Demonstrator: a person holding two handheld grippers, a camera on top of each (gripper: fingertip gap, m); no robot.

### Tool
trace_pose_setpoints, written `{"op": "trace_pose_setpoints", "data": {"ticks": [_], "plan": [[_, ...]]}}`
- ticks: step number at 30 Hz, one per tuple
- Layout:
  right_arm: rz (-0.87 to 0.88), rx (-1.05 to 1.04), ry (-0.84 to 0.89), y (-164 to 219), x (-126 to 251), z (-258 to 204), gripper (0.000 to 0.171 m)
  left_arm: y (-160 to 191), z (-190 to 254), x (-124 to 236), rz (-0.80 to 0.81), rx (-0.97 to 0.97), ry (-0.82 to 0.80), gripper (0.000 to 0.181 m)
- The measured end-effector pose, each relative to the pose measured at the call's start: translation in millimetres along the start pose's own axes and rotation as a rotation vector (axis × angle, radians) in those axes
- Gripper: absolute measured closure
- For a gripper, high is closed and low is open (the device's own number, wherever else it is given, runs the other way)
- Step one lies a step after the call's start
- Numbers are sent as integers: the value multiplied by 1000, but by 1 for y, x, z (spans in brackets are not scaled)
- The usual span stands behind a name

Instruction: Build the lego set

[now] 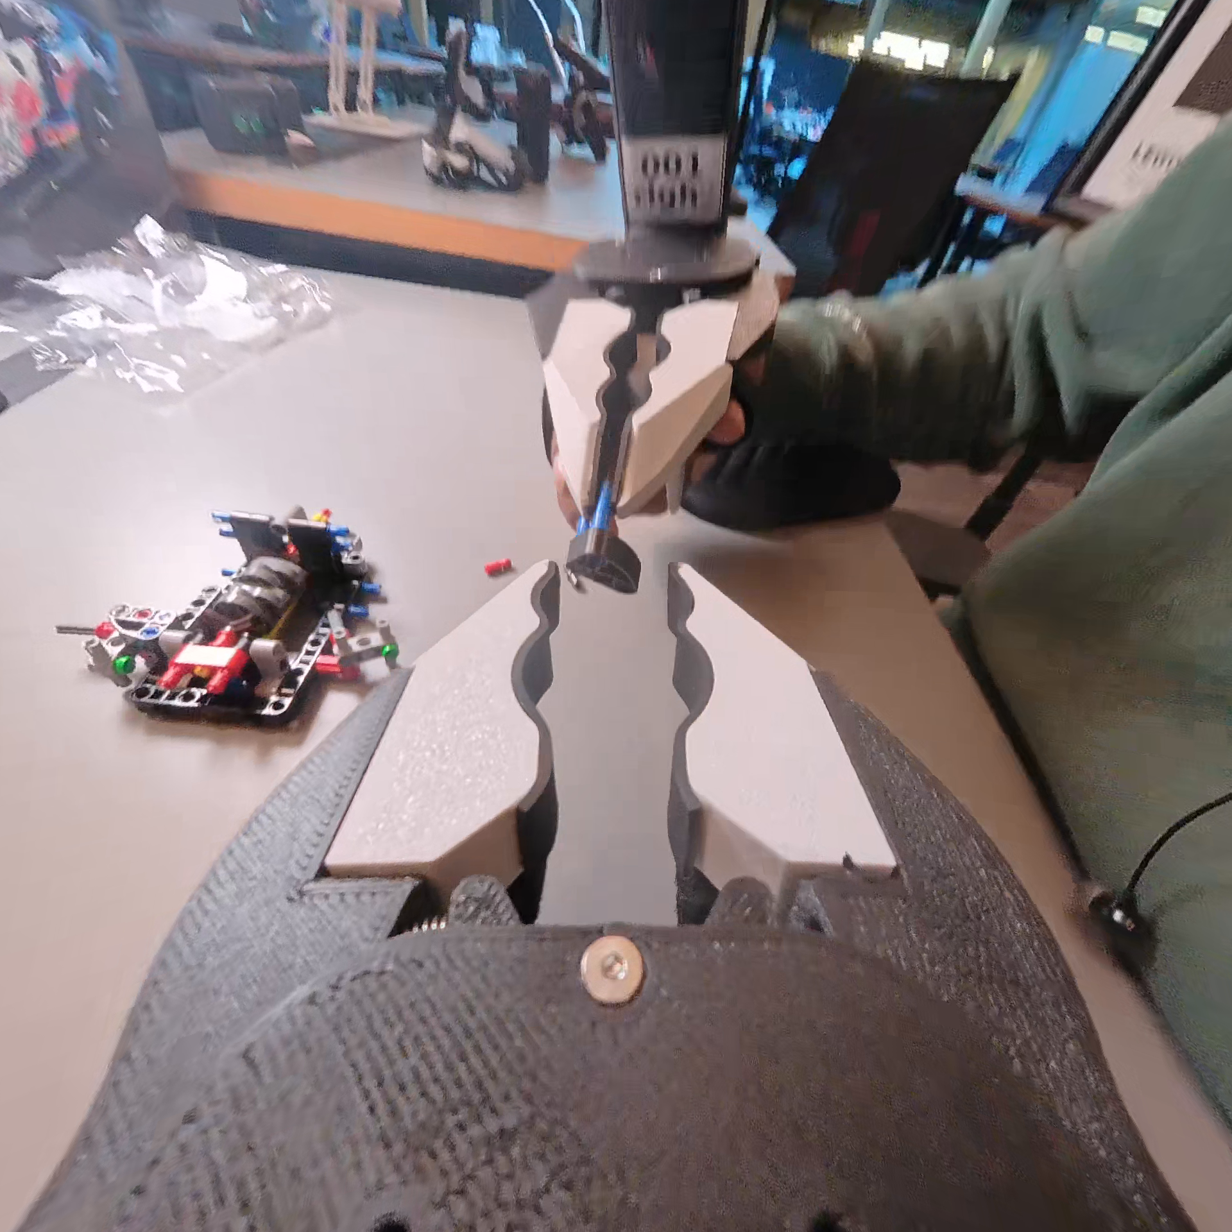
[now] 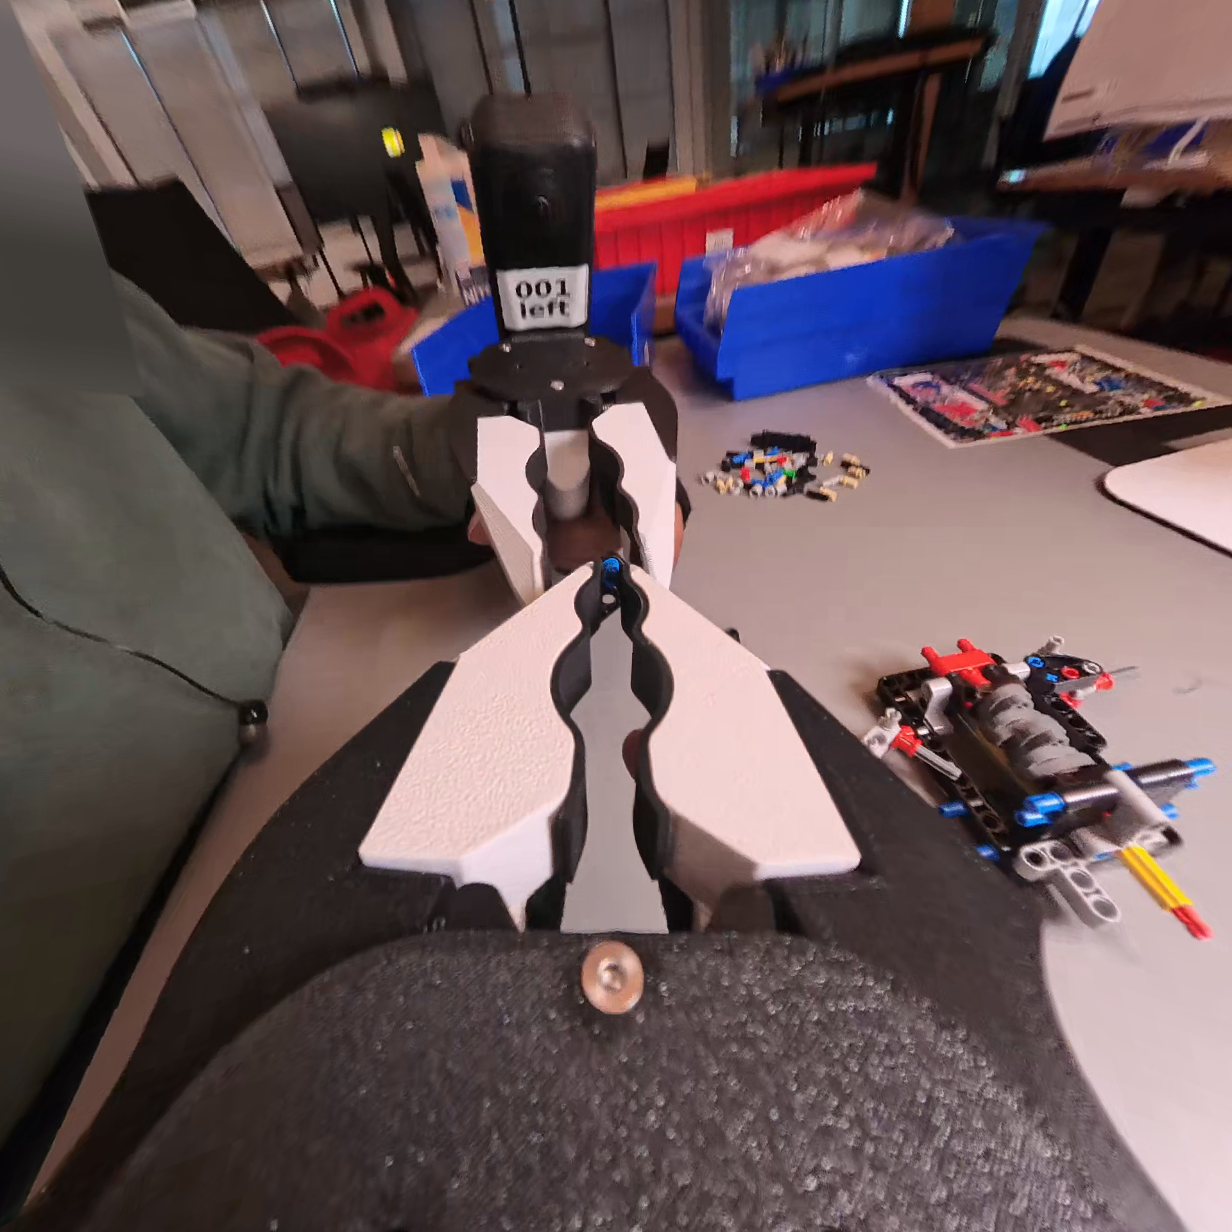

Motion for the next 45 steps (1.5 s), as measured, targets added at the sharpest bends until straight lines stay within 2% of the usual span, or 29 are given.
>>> {"op": "trace_pose_setpoints", "data": {"ticks": [3,6,10,17,20,22,25,30,35,42,45], "plan": [[95,-12,-24,0,4,-1,169,-10,2,-2,84,57,-25,162],[111,14,-32,-2,7,-3,169,-13,4,-5,109,87,-36,163],[70,63,-27,4,5,-8,169,-7,8,-14,21,22,-92,164],[123,30,-5,-8,18,-2,169,-18,5,-12,158,45,-80,164],[159,52,44,-16,31,4,157,-12,1,-10,178,51,-102,164],[130,44,85,-18,40,11,157,-8,-4,-10,172,52,-134,164],[37,-3,117,-7,37,17,156,-9,-4,-11,175,-14,-181,164],[77,-268,-11,-3,19,11,148,-10,2,-16,112,-270,-330,164],[0,-171,68,5,9,8,171,-8,0,-18,40,-387,-451,164],[-77,-118,88,8,8,7,171,-2,-1,-19,-11,-434,-478,164],[-81,-150,99,9,6,9,164,-1,-4,-19,-37,-466,-520,164]]}}
Point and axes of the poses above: each gripper's, where its closed fingertips meet, x back along the fingers, y out of its underside, z = x × y across the jaws, the point moved 6 cm from there along x, back along the fingers, and after that the axes turned 2 degrees about y, right-handed, at the moved point
